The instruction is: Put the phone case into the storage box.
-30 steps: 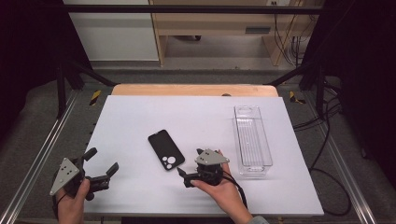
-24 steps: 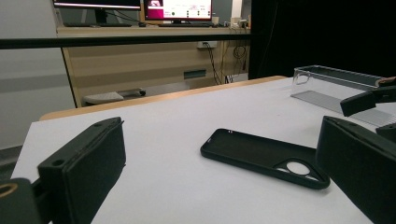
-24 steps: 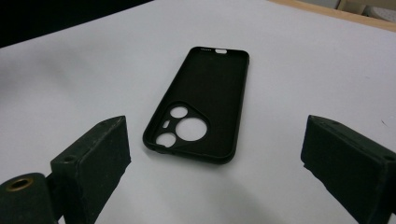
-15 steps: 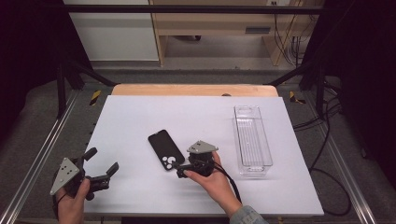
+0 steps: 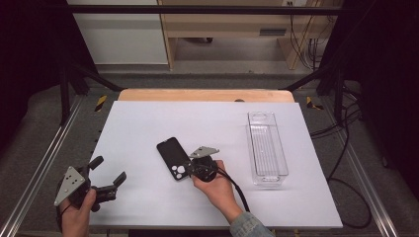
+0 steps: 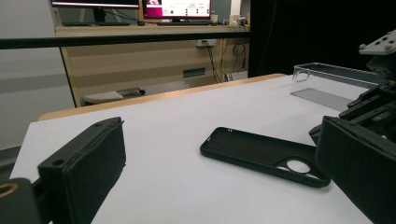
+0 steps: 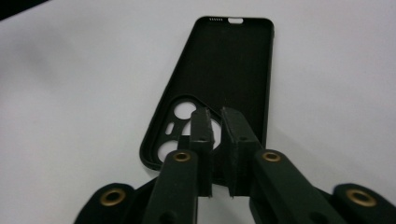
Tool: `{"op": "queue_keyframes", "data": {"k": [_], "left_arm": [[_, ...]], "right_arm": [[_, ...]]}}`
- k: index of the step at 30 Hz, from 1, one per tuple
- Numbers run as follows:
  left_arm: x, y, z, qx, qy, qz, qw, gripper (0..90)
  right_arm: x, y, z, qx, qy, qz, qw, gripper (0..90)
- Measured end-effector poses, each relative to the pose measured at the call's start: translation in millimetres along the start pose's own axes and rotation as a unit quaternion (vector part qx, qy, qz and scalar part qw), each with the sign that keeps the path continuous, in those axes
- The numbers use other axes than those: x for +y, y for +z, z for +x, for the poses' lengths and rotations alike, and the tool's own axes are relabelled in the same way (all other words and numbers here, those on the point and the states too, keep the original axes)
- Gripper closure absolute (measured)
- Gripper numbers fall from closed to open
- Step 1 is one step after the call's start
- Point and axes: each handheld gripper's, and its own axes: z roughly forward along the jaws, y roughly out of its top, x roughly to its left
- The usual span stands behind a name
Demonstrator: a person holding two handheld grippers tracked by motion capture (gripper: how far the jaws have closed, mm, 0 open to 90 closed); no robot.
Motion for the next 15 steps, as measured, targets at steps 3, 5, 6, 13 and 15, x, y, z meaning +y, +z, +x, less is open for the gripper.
{"op": "queue_keyframes", "data": {"k": [3, 5, 6, 13, 15], "left_arm": [[-0.1, 0.3, 0.4, 0.001, -0.001, 0.000, 1.0000, 1.8], [-0.1, 0.3, 0.9, 0.001, -0.001, 0.000, 1.0000, 1.8], [-0.2, 0.2, 1.1, 0.001, -0.001, 0.001, 1.0000, 1.8], [-0.4, 0.4, 1.3, 0.003, -0.001, 0.002, 1.0000, 1.9], [-0.5, 0.5, 1.3, 0.004, -0.001, 0.003, 1.0000, 1.9]], "right_arm": [[-0.5, 6.5, 0.1, -0.008, -0.004, 0.018, 0.9998, 89.0], [-0.4, 9.3, 1.4, -0.010, -0.012, 0.022, 0.9996, 89.3], [-0.4, 11.0, 2.0, -0.011, -0.017, 0.027, 0.9994, 89.3], [-0.9, 15.9, 4.2, -0.014, -0.018, 0.052, 0.9984, 90.0], [-1.3, 14.4, 5.4, -0.015, -0.026, 0.058, 0.9979, 90.0]]}}
